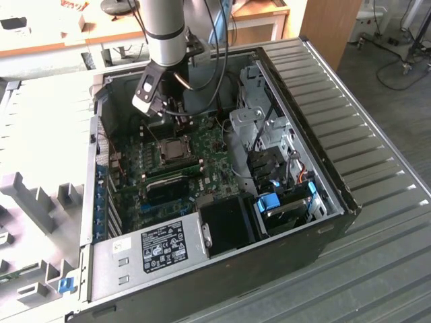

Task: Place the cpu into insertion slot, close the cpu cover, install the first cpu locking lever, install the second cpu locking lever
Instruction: 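Close the cpu cover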

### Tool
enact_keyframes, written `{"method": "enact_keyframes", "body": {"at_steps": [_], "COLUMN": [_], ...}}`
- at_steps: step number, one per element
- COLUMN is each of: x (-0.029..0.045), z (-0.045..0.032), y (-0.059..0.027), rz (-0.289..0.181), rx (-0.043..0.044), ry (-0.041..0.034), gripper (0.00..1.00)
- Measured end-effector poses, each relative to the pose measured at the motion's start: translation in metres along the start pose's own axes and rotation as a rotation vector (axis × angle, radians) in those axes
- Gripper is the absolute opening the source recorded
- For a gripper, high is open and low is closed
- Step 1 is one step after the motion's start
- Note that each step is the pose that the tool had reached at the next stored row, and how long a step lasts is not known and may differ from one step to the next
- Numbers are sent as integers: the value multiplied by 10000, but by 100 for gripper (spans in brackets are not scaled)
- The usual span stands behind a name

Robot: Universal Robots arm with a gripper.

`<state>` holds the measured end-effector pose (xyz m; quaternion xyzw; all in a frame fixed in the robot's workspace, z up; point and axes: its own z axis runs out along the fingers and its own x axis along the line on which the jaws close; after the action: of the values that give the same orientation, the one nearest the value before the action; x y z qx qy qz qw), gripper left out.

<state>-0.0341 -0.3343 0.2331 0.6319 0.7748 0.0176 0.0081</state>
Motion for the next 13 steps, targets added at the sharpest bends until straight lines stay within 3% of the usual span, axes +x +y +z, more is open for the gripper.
{"method": "enact_keyframes", "body": {"at_steps": [13], "x": [0], "z": [6], "y": [0], "rz": [-2369], "rx": [28], "ry": [61], "gripper": [11]}}
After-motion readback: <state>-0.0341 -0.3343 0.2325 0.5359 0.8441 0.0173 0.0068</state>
